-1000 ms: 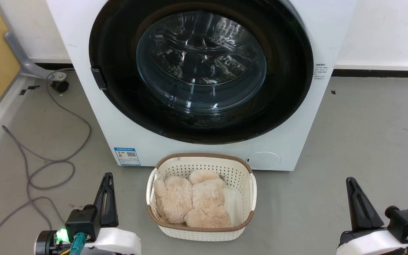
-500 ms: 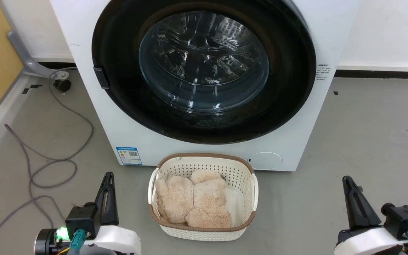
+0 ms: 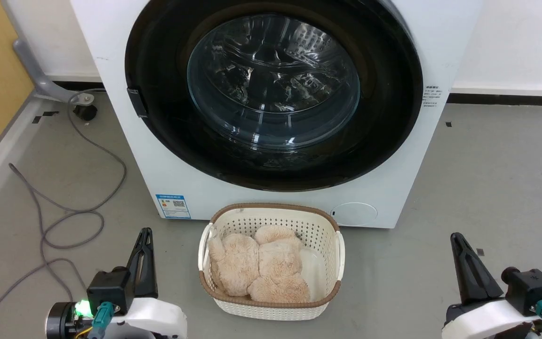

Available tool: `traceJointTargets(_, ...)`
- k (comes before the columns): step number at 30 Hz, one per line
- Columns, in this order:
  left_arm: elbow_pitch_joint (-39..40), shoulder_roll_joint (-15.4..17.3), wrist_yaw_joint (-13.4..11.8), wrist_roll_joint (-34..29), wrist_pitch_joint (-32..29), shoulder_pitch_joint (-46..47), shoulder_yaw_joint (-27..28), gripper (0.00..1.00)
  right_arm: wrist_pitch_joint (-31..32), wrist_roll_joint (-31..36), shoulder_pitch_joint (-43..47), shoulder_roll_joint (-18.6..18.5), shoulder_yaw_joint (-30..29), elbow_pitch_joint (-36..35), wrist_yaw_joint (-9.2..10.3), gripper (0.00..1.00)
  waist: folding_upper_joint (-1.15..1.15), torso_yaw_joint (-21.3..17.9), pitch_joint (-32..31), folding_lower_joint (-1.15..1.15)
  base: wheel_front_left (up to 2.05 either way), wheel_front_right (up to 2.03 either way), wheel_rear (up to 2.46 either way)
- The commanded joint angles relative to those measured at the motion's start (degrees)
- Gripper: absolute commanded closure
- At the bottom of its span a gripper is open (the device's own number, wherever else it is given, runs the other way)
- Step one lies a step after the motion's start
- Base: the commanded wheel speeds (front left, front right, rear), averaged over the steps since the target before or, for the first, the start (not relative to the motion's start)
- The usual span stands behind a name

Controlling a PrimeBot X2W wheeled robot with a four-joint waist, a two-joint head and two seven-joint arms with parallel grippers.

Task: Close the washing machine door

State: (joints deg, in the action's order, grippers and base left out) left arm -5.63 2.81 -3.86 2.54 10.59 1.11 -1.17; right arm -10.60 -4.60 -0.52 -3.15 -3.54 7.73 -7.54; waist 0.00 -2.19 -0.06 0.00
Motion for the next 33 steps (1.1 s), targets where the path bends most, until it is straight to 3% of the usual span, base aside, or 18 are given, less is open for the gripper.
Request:
traceJointTargets(1,0.39,0.02,0.23,-0.47,-0.29,-0.33,0.14,1.00,0.27,0.36,0.16,0.08,0.13,-0.51,0.02,1.00,0.00,0.03,0.00,0.00,0.00,0.00,0.00)
traceJointTargets(33,2.30,0.04,1.55,-1.22,-4.04,-0.61,0.52,1.00,4.03,1.91,0.29,0.15,1.37,-3.14,0.03,1.00,0.00,0.82,0.02,0.00,0.00,0.00,0.00)
